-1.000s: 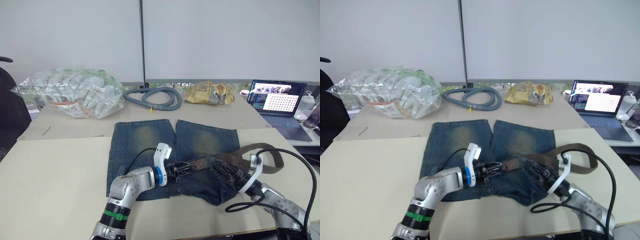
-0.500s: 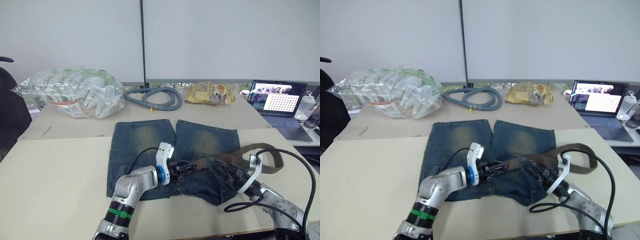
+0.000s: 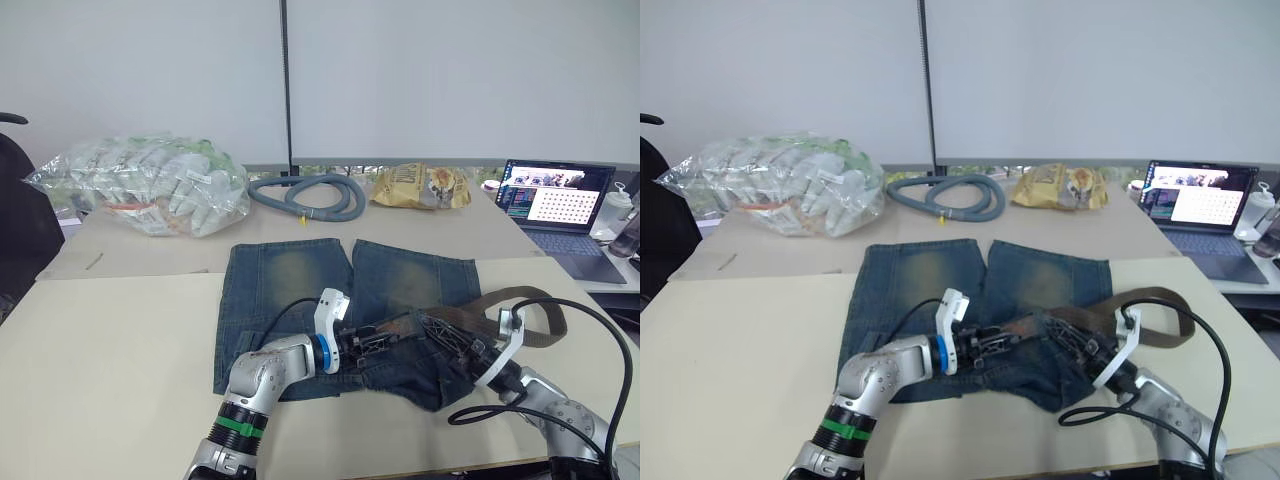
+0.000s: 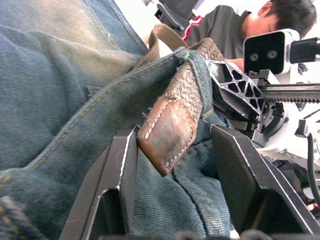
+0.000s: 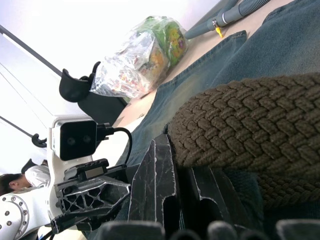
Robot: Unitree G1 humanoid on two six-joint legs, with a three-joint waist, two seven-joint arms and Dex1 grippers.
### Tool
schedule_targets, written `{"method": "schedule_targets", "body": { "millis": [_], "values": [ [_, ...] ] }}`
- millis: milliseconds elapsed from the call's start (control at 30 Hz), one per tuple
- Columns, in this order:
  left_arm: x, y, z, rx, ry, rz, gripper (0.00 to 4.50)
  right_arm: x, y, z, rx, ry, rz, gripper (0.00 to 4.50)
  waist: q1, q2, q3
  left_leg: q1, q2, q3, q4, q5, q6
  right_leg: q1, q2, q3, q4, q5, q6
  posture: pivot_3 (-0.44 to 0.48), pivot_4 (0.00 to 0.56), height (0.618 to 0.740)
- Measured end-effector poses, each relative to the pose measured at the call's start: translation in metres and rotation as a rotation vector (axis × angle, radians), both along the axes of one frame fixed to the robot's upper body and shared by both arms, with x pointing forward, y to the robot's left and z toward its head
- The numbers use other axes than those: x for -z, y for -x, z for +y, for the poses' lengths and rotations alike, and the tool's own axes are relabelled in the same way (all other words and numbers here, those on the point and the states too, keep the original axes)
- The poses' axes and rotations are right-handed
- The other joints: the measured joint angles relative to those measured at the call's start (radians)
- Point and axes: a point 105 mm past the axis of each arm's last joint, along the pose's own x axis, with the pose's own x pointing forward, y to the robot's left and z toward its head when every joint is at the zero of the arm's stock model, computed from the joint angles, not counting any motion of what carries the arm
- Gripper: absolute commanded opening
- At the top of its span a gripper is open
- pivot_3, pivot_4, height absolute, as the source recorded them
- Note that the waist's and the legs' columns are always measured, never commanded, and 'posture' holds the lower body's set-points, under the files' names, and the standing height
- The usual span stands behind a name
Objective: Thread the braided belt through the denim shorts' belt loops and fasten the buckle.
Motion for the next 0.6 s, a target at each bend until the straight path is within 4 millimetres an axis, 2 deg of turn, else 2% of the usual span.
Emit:
{"method": "schedule_targets", "body": {
  "millis": [133,233,300,333,433,600],
  "values": [
    [0.0,0.0,-0.001,0.002,0.001,-0.002,0.22,0.001,0.002,-0.001,0.004,0.001,0.003,0.0,0.0,0.0,0.0,0.0,0.0,0.0,0.0,0.0,0.0,0.0,0.0,0.0,0.0,0.0,0.0,0.0,0.15,0.74],
    [0.0,0.0,-0.001,0.001,0.002,-0.002,0.1,0.002,0.002,-0.001,0.006,0.002,0.004,0.0,0.0,0.0,0.0,0.0,0.0,0.0,0.0,0.0,0.0,0.0,0.0,0.0,0.0,0.0,0.0,0.0,0.15,0.74],
    [0.0,0.0,0.0,0.0,0.002,-0.002,0.0,0.002,0.002,-0.001,0.006,0.002,0.003,0.77,0.0,0.0,0.0,0.0,0.0,0.0,0.0,0.0,0.0,0.0,0.0,0.0,0.0,0.0,0.0,0.0,0.15,0.74],
    [0.0,0.0,0.0,-0.002,0.002,-0.002,0.0,0.002,0.002,-0.001,0.006,0.002,0.003,0.93,0.0,0.0,0.0,0.0,0.0,0.0,0.0,0.0,0.0,0.0,0.0,0.0,0.0,0.0,0.0,0.0,0.15,0.74],
    [0.0,-0.002,0.003,-0.009,-0.009,-0.004,0.0,0.001,0.003,-0.003,0.008,0.013,0.002,2.0,0.0,0.0,0.0,0.0,0.0,0.0,0.0,0.0,0.0,0.0,0.0,0.0,0.0,0.0,0.0,0.0,0.15,0.74],
    [-0.001,-0.002,0.023,-0.026,-0.04,-0.008,0.0,0.0,0.01,-0.022,0.037,0.093,0.006,3.78,0.0,0.0,0.0,0.0,0.0,0.0,0.0,0.0,0.0,0.0,0.0,0.0,0.0,0.0,0.0,0.0,0.15,0.74]
  ]
}}
